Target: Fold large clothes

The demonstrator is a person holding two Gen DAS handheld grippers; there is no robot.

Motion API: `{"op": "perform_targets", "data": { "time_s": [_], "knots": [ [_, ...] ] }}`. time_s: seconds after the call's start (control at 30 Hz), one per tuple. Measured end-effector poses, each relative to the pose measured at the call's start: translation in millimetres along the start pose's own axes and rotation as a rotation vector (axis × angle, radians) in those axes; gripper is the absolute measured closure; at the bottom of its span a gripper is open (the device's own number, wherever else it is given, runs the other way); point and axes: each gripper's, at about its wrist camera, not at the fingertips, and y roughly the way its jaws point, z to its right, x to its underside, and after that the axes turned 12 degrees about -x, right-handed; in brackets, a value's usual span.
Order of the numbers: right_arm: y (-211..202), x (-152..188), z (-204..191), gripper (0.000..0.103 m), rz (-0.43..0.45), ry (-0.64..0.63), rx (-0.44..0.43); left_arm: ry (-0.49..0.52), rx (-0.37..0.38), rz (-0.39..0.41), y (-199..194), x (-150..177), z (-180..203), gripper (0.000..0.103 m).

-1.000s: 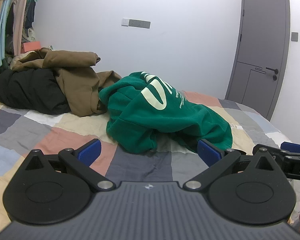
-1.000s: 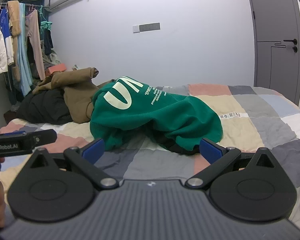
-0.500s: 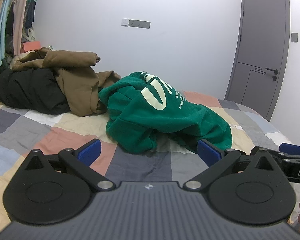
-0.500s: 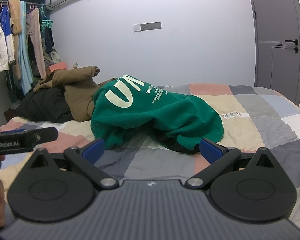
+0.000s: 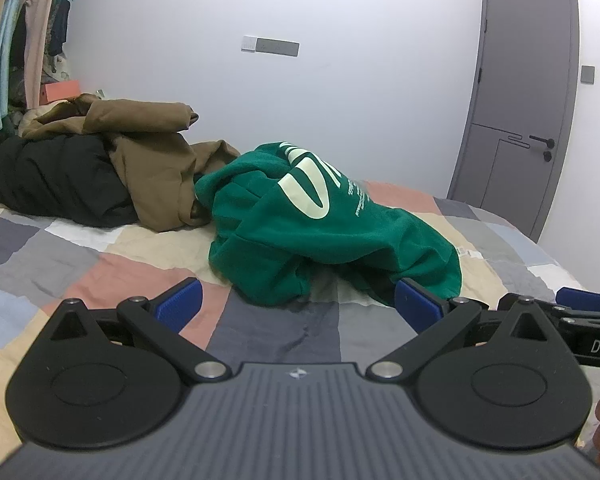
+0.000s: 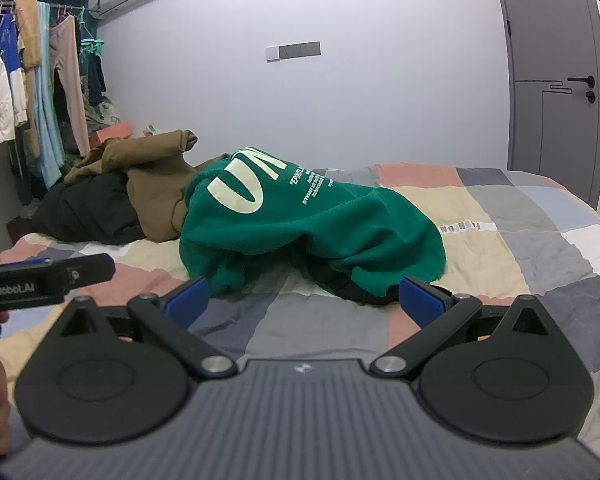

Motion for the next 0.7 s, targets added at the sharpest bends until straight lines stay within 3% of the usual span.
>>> {"op": "perform_targets", "data": {
  "time_s": [0.7],
  "knots": [
    [0.4, 1.1, 0.4, 0.0, -0.007, 0.005, -0.001, 0.001, 0.003, 0.0, -0.4, 0.8, -0.4, 0.0]
  ]
}}
